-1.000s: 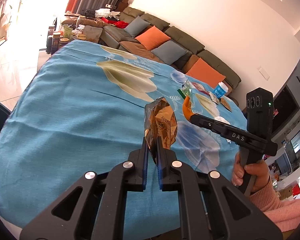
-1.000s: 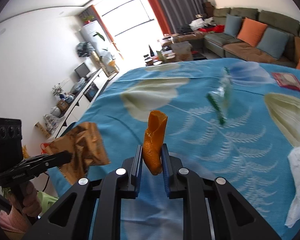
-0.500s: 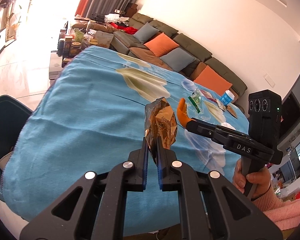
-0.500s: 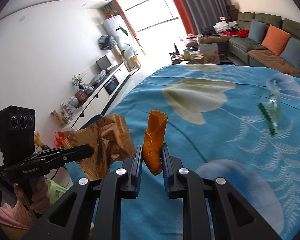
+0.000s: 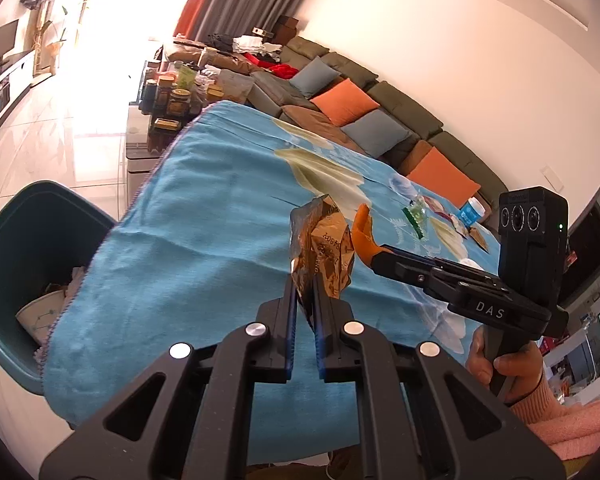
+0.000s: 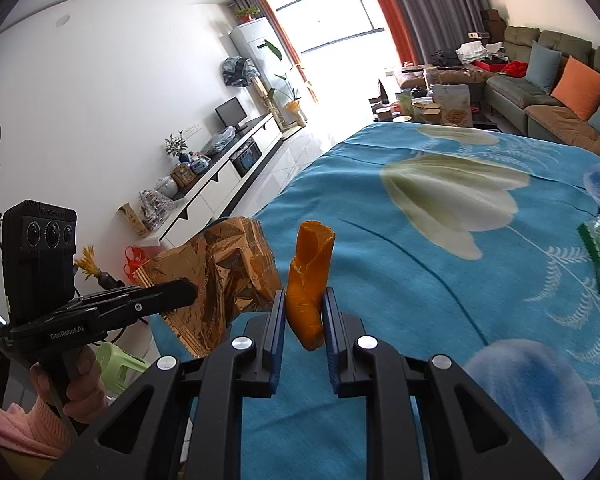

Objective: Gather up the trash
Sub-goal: 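Carry the gold wrapper with the left gripper while the right gripper carries the peel to the bin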

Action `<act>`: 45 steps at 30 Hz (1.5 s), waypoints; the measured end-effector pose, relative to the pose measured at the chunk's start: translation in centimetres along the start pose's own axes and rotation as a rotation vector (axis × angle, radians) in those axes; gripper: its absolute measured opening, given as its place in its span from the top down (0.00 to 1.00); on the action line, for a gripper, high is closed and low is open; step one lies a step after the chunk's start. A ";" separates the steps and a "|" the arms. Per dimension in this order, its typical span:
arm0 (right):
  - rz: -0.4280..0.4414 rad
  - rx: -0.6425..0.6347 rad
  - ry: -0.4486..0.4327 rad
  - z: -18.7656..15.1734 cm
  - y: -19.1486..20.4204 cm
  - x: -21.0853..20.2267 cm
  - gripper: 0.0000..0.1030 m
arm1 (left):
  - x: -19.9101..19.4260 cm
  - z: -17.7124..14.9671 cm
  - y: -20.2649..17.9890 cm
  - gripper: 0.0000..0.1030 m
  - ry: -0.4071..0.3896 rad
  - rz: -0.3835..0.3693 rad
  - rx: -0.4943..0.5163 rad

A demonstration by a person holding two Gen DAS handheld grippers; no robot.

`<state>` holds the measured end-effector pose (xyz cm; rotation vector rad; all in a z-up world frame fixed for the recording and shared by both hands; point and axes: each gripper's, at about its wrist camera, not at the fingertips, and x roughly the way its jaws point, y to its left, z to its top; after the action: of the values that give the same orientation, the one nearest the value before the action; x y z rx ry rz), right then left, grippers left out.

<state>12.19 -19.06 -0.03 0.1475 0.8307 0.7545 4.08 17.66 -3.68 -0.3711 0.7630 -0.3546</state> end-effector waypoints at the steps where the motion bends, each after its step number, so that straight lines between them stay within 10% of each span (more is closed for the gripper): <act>1: 0.003 -0.003 0.002 0.0 0.2 0.1 0.84 | -0.2 0.0 0.2 0.92 -0.004 0.006 -0.003; 45: 0.152 -0.153 0.096 2.8 7.4 6.9 0.84 | -8.3 0.2 8.2 0.92 -0.158 0.186 -0.142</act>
<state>13.16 -8.65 0.59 0.0377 0.8563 0.9707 0.13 28.48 -2.24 -0.4517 0.6636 -0.0947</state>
